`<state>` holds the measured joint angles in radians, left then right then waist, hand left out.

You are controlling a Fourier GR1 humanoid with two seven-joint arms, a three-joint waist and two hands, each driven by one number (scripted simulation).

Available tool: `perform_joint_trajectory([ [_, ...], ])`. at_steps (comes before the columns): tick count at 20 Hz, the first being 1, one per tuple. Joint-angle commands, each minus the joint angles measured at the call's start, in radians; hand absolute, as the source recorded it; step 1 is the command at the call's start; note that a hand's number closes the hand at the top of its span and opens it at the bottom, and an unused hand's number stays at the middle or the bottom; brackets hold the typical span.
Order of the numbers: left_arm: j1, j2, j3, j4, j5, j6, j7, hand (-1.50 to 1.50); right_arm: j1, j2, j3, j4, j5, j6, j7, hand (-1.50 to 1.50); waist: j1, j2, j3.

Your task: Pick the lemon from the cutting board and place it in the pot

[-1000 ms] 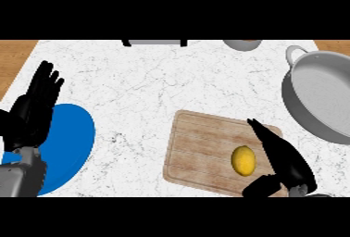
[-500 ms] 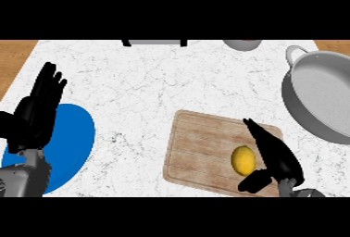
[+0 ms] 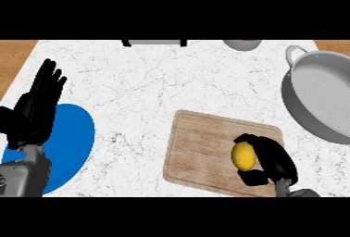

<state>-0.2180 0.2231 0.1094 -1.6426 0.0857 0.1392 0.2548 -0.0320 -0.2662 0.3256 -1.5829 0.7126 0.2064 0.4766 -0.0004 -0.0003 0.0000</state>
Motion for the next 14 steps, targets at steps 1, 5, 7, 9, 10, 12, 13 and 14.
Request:
perform_joint_trajectory([
  [1, -0.037, -0.033, -0.019, 0.027, -0.030, 0.025, -0.003, 0.00, 0.033, 0.012, 0.049, 0.035, 0.085, -0.051, -0.076, 1.50, -0.002, 0.000, 0.000],
  [5, 0.047, -0.024, 0.022, 0.069, -0.009, -0.045, -0.123, 0.00, 0.015, 0.030, -0.001, 0.034, 0.071, -0.028, -0.104, 1.50, -0.001, 0.000, 0.000],
  [7, 0.025, 0.005, 0.046, -0.021, 0.002, -0.038, -0.013, 0.00, 0.011, 0.016, -0.032, 0.046, 0.065, 0.004, -0.134, 1.50, 0.000, 0.000, 0.000],
  [9, -0.026, -0.046, -0.004, 0.059, -0.051, 0.008, -0.035, 0.00, 0.025, 0.027, -0.007, 0.006, 0.093, 0.024, -0.097, 1.50, -0.003, 0.000, 0.000],
  [10, -0.021, -0.057, -0.010, 0.028, -0.054, 0.019, -0.026, 0.00, 0.049, 0.050, 0.023, 0.057, 0.137, -0.059, -0.152, 1.50, -0.002, 0.000, 0.000],
  [12, 0.094, 0.003, 0.052, -0.044, 0.033, -0.071, -0.034, 0.00, 0.079, 0.000, 0.068, -0.050, 0.118, 0.017, -0.177, 1.50, 0.003, -0.002, 0.000],
  [13, 0.003, -0.016, 0.039, -0.012, -0.005, -0.009, 0.000, 0.00, 0.165, -0.059, 0.135, -0.075, 0.125, -0.001, -0.312, 1.50, -0.012, -0.004, 0.000],
  [14, 0.014, -0.019, 0.030, 0.012, -0.023, -0.010, -0.033, 0.00, 0.148, -0.124, 0.145, -0.133, 0.099, 0.059, -0.378, 1.50, -0.018, -0.005, -0.001],
])
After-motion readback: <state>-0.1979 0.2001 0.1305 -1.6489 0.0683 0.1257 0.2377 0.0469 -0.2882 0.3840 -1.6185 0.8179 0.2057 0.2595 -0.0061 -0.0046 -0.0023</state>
